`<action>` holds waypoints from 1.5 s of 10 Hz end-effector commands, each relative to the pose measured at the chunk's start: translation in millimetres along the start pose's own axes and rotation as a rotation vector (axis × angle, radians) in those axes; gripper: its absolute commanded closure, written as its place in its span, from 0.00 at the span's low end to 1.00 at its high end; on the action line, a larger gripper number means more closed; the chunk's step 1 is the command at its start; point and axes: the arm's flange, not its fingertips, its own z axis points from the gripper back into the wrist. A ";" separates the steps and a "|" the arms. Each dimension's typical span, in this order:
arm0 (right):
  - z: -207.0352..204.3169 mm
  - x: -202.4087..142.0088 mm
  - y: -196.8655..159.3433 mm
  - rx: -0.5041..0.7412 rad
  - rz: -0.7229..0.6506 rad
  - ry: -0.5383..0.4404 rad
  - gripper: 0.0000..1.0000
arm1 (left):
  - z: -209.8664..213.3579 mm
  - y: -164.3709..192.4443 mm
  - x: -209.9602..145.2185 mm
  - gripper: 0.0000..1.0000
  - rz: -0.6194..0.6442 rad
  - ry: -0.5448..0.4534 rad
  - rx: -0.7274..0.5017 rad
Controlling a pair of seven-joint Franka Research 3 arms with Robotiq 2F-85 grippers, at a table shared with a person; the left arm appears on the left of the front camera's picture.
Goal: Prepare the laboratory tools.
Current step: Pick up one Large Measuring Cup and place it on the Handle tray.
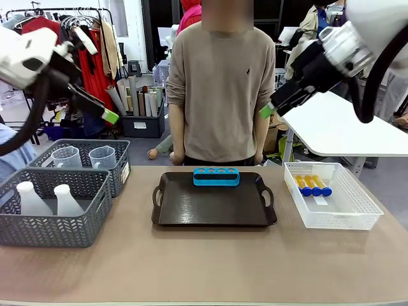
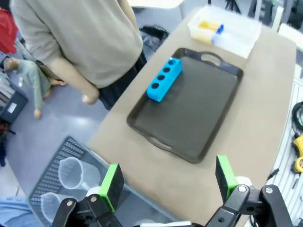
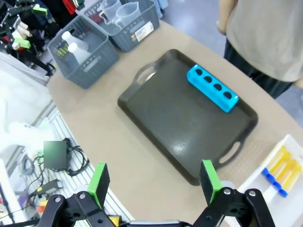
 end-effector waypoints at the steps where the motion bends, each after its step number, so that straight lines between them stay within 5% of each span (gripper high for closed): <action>1: 20.3 12.6 -23.5 0.017 0.039 -0.020 0.00 | 15.5 25.8 2.4 0.00 0.011 -0.042 -0.043; 5: 76.3 18.4 -43.1 0.034 0.064 -0.136 0.00 | 45.5 42.1 18.5 0.00 0.014 -0.049 0.013; 9: 103.1 32.3 -38.0 0.009 0.181 -0.113 0.00 | 59.8 50.9 49.5 0.00 0.000 -0.029 0.028; 15: 119.5 36.8 -46.1 -0.008 0.182 -0.135 0.00 | 66.0 54.3 61.2 0.00 -0.054 -0.004 0.020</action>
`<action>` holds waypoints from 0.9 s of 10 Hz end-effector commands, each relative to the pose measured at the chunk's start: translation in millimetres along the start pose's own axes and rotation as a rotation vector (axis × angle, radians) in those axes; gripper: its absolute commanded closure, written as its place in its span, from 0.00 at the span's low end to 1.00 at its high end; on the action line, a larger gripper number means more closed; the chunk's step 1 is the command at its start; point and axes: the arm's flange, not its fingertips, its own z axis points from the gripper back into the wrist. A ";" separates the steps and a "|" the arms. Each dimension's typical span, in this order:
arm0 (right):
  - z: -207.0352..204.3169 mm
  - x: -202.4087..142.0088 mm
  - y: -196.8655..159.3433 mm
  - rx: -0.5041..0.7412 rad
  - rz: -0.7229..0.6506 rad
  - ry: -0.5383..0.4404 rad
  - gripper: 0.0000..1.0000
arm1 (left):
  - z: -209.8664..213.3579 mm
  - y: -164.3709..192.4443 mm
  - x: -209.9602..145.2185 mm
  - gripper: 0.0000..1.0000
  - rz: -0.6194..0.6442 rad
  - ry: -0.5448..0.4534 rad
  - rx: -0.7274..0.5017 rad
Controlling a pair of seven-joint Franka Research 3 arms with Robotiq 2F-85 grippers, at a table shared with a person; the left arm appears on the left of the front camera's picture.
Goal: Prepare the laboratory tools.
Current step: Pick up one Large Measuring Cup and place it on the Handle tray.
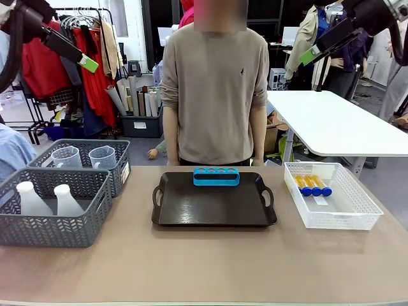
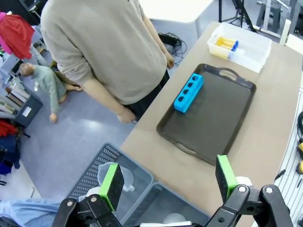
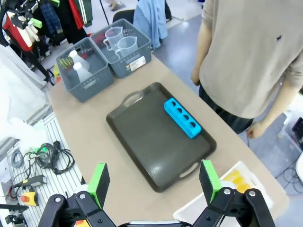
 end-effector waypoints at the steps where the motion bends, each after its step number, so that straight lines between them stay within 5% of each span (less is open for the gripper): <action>1: -1.5 0.8 2.3 0.003 0.003 -0.001 0.00 | 0.9 0.9 0.4 0.00 0.007 -0.007 0.006; 9: -1.5 0.8 2.3 0.003 0.003 -0.001 0.00 | 0.9 0.9 0.4 0.00 0.007 -0.007 0.006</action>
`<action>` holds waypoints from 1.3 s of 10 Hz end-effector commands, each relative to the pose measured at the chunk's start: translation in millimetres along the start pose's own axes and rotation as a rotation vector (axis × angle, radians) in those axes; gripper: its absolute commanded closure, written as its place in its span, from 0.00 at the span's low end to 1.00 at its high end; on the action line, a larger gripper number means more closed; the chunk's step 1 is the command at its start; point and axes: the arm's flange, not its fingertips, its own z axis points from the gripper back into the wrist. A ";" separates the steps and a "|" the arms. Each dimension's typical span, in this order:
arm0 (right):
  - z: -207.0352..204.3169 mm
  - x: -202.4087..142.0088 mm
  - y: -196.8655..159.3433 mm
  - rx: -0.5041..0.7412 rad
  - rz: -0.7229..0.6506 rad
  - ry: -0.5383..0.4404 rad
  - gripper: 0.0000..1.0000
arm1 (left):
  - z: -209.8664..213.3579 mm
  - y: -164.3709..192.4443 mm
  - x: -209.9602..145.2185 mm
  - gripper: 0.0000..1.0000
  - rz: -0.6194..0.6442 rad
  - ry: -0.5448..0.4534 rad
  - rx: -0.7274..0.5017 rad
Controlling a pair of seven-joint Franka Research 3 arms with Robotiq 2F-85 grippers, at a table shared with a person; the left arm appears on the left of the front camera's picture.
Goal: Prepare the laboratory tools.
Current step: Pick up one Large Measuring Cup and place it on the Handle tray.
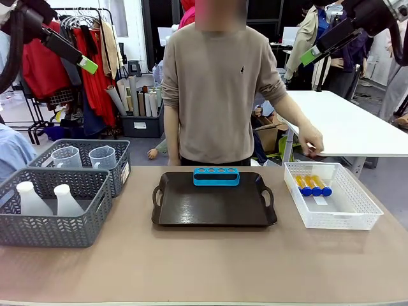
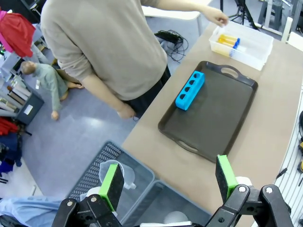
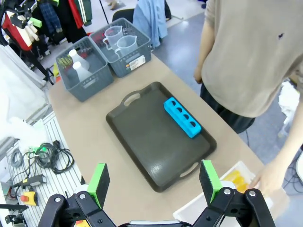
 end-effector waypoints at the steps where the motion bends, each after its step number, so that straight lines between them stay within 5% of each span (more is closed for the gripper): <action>1: 0.1 0.1 1.0 0.004 0.001 -0.005 0.00 | 0.4 1.5 0.0 0.00 0.007 -0.017 -0.007; 5: 0.1 0.1 1.0 0.004 0.001 -0.005 0.00 | 0.0 0.0 0.0 0.00 0.000 0.000 0.000; 8: 0.1 0.1 1.0 0.004 0.001 -0.005 0.00 | 9.1 12.1 5.2 0.00 -0.023 0.258 0.063; 13: 0.1 0.1 1.0 0.004 0.001 -0.005 0.00 | 4.8 43.5 -2.0 0.00 0.067 0.292 0.058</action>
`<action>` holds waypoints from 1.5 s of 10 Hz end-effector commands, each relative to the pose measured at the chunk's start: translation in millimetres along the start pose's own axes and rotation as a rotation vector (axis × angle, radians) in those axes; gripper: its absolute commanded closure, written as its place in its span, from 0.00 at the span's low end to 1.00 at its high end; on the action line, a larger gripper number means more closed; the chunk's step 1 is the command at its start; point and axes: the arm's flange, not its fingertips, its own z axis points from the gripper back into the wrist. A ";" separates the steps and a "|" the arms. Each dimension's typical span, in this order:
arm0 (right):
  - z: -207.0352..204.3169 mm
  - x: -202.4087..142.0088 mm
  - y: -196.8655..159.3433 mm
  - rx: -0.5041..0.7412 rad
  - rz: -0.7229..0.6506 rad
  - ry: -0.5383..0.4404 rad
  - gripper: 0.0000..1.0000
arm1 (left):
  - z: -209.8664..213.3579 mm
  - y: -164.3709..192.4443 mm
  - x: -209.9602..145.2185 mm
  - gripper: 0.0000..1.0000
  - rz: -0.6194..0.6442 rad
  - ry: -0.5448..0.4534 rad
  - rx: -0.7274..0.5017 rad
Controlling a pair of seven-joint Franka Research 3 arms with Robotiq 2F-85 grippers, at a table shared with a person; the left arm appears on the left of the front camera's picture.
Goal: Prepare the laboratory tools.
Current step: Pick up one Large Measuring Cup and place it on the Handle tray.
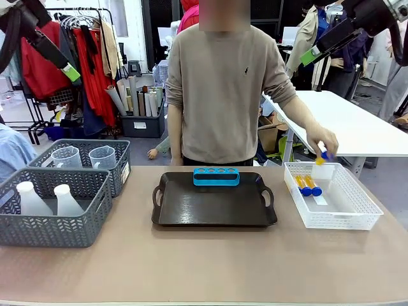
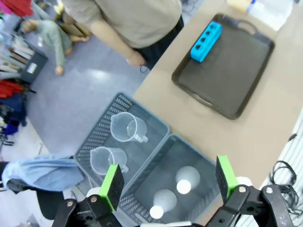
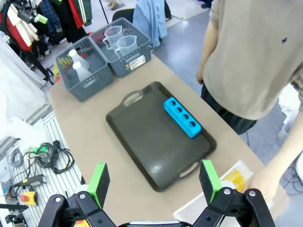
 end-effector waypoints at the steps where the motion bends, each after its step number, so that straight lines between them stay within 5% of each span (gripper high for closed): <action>1: 0.0 0.2 1.0 0.004 0.002 -0.006 0.00 | -7.5 21.9 -6.6 0.00 0.067 0.021 -0.004; 8: 0.0 0.2 1.0 0.004 0.002 -0.006 0.00 | -68.4 97.3 -85.1 0.00 0.328 0.144 0.079; 14: 0.0 0.2 1.0 0.004 0.002 -0.006 0.00 | -65.8 104.6 -85.8 0.00 0.301 0.130 0.061; 15: 0.0 0.2 1.0 0.004 0.002 -0.006 0.00 | -84.6 113.0 -84.7 0.00 0.367 0.203 0.149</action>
